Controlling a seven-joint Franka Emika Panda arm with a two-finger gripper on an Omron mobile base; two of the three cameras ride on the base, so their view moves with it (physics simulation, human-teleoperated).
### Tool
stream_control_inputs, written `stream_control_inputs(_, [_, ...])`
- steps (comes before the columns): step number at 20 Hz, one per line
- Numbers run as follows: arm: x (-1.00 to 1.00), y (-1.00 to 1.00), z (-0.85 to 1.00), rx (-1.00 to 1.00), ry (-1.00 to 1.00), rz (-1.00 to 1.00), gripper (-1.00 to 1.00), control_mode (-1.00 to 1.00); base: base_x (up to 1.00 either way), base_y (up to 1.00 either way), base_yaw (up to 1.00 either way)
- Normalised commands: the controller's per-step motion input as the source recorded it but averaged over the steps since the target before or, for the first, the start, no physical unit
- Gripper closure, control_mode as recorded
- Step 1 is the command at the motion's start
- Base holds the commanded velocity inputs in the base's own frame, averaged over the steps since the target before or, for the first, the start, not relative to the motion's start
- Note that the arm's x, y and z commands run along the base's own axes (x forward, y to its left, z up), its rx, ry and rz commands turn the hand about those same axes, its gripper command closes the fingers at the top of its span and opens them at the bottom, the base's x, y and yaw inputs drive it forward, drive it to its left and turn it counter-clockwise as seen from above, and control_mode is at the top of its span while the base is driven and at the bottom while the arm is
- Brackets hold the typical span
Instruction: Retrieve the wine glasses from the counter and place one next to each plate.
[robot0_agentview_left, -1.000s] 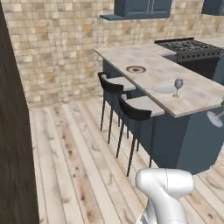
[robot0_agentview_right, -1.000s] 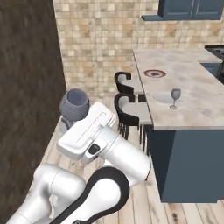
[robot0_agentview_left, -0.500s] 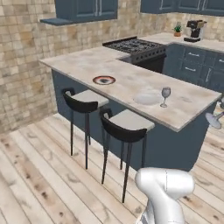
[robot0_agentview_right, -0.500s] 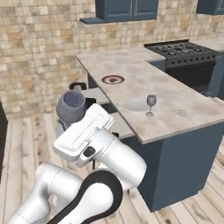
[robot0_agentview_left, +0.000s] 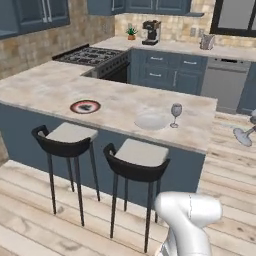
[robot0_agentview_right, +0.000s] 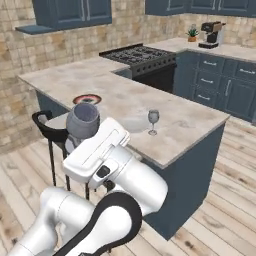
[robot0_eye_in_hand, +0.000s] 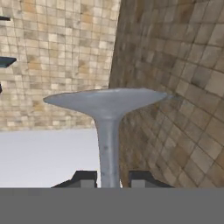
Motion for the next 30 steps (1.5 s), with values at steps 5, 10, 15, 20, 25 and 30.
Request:
stream_control_inputs(5, [0.0, 0.0, 0.0, 0.0, 0.0, 0.0, 1.0, 1.0, 0.17, 0.67, -0.71])
stream_control_inputs(10, [0.0, 0.0, 0.0, 0.0, 0.0, 0.0, 1.0, 1.0, 0.18, 0.73, -0.67])
stream_control_inputs(15, [0.0, 0.0, 0.0, 0.0, 0.0, 0.0, 1.0, 1.0, 0.0, 0.99, -0.51])
stream_control_inputs(20, [0.0, 0.0, 0.0, 0.0, 0.0, 0.0, 1.0, 1.0, -0.64, 1.0, -0.26])
stream_control_inputs(25, [0.0, 0.0, 0.0, 0.0, 0.0, 0.0, 1.0, 1.0, 0.18, 1.0, -0.19])
stream_control_inputs(30, [0.0, 0.0, 0.0, 0.0, 0.0, 0.0, 1.0, 1.0, 0.98, 0.83, -0.2])
